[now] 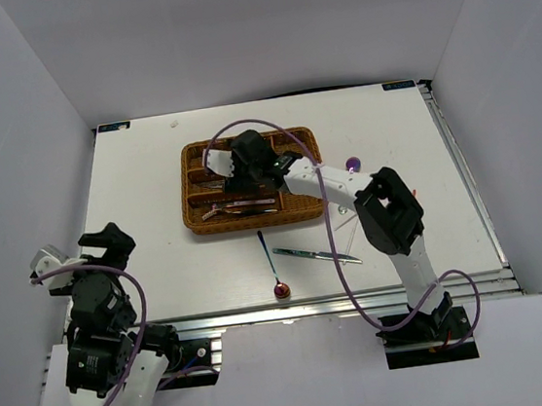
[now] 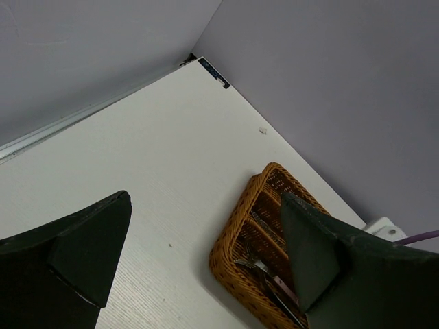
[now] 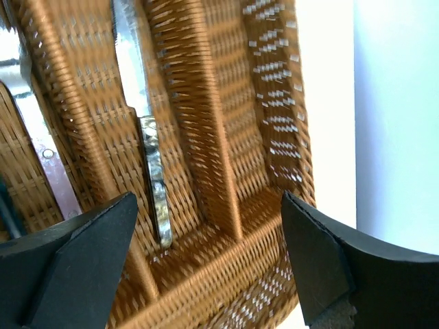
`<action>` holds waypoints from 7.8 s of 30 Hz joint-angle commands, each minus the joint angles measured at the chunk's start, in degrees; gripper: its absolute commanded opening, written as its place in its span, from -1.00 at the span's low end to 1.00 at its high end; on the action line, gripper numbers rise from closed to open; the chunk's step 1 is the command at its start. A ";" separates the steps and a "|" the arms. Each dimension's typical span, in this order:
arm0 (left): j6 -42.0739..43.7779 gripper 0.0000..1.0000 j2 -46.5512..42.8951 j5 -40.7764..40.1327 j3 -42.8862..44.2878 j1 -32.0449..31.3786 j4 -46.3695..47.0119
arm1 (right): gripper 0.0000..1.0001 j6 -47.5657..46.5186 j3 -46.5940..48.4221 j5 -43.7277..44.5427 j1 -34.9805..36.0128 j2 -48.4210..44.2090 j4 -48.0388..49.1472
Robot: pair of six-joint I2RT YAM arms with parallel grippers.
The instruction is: Sort the eating utensils into containers
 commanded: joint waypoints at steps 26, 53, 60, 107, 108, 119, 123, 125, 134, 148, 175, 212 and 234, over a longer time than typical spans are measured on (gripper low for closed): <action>5.99 0.96 27.82 1.84 2.42 -0.06 0.89 | 0.79 35.59 -42.93 -2.72 -0.09 -44.65 -10.39; 5.20 0.96 20.96 4.39 0.57 -0.15 2.21 | 0.68 33.40 -41.53 -4.40 -0.09 -34.99 -11.27; 5.47 0.96 21.13 5.01 0.65 -0.06 2.21 | 0.53 30.15 -39.59 -6.76 -0.09 -30.51 -11.53; 5.47 0.96 18.06 4.48 0.39 -0.15 2.30 | -1.00 31.81 -38.80 -11.52 6.68 -33.12 -15.13; 5.47 0.96 18.06 4.39 0.39 -0.06 2.21 | -1.00 32.25 -37.40 -11.96 6.77 -33.83 -15.66; 5.38 0.96 17.53 3.95 0.48 -0.15 2.12 | -1.00 24.88 -13.95 -11.52 8.26 -27.80 -21.19; 5.38 0.96 17.09 3.95 0.39 -0.15 2.21 | -1.00 17.17 1.69 -9.68 8.26 -17.60 -23.66; 5.38 0.96 17.09 3.95 0.39 -0.15 2.12 | -1.00 11.90 11.27 -6.27 8.18 -8.92 -24.19; 5.47 0.96 16.12 4.30 0.30 -0.15 2.30 | -1.00 -1.31 27.57 -3.43 5.98 5.97 -13.05; 6.17 0.96 15.33 6.15 0.04 -0.15 2.91 | -1.00 0.07 25.82 -12.57 1.85 13.45 -3.19; 5.99 0.96 15.24 5.71 0.13 -0.15 2.74 | -0.16 8.17 22.73 -11.35 3.16 9.32 -1.43; 4.50 0.96 15.95 2.20 0.39 -3.30 1.24 | 0.65 86.48 -25.71 23.19 18.10 -26.31 -22.86; 3.97 0.96 15.86 0.52 0.48 -4.63 0.54 | -0.56 90.79 -27.01 6.06 19.25 -10.81 -21.03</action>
